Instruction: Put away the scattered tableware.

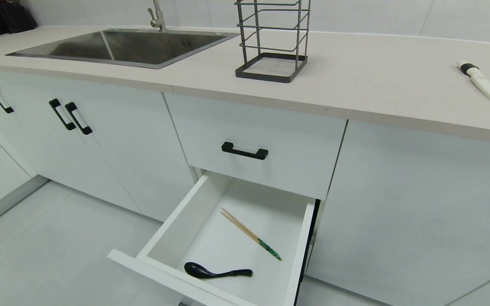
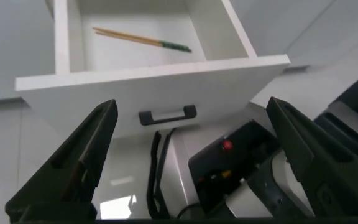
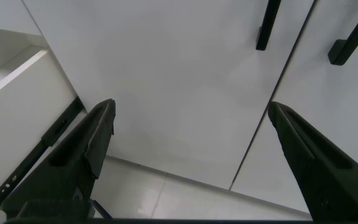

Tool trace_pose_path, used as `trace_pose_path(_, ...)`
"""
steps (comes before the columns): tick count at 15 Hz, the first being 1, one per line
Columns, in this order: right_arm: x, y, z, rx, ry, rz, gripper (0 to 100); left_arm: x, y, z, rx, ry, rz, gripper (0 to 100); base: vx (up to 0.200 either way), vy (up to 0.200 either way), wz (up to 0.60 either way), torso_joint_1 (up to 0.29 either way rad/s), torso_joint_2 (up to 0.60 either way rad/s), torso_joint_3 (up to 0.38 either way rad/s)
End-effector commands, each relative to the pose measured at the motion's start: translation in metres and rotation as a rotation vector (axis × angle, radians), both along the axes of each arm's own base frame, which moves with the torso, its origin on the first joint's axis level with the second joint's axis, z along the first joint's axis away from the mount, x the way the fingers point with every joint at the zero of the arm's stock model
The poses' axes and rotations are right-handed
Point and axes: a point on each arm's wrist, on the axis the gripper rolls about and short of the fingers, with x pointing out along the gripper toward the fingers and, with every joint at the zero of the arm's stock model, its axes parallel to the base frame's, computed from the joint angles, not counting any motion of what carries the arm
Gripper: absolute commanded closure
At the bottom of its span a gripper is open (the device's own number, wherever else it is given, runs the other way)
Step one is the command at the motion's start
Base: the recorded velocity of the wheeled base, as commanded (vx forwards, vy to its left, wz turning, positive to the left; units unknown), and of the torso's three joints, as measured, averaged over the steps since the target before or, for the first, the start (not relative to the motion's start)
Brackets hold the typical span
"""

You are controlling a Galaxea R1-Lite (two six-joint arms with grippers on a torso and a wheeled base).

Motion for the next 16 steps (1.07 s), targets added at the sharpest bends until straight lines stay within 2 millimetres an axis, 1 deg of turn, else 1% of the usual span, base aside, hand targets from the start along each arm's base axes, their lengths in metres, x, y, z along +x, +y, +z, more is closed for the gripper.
trace_pose_path(1, 0.0, 0.0, 0.0, 0.0, 0.002, 0.0, 0, 0.02, -0.004, -0.005, 0.057, 0.117, -0.035, 0, 0.0, 0.0, 0.0, 0.0, 0.0, 0.0)
trace_pose_path(3, 0.0, 0.0, 0.0, 0.0, 0.002, 0.0, 0, 0.025, -0.005, -0.011, 0.122, 0.135, -0.05, 0, 0.0, 0.0, 0.0, 0.0, 0.0, 0.0)
trace_pose_path(4, 0.0, 0.0, 0.0, 0.0, 0.002, 0.0, 0, 0.034, -0.007, -0.016, 0.187, 0.178, -0.054, 0, 0.0, 0.0, 0.0, 0.0, 0.0, 0.0)
trace_pose_path(5, 0.0, 0.0, 0.0, -0.002, 0.002, 0.0, 0, 0.038, -0.008, -0.018, 0.229, 0.184, -0.073, 0, 0.0, 0.0, 0.0, 0.0, 0.0, 0.0)
trace_pose_path(8, 0.0, 0.0, 0.0, -0.002, 0.002, 0.0, 0, 0.049, -0.011, -0.022, 0.242, 0.246, -0.075, 0, 0.0, 0.0, 0.0, 0.0, 0.0, 0.0)
trace_pose_path(11, 0.0, 0.0, 0.0, 0.0, 0.002, 0.0, 0, 0.058, -0.013, -0.029, 0.216, 0.35, -0.059, 0, 0.0, 0.0, 0.0, 0.0, 0.0, 0.0)
trace_pose_path(14, 0.0, 0.0, 0.0, -0.002, 0.002, 0.0, 0, 0.077, -0.017, -0.038, 0.188, 0.447, -0.02, 0, 0.0, 0.0, 0.0, 0.0, 0.0, 0.0)
trace_pose_path(16, 0.0, 0.0, 0.0, -0.002, 0.002, 0.0, 0, 0.09, -0.019, -0.042, 0.182, 0.437, -0.009, 0, 0.0, 0.0, 0.0, 0.0, 0.0, 0.0)
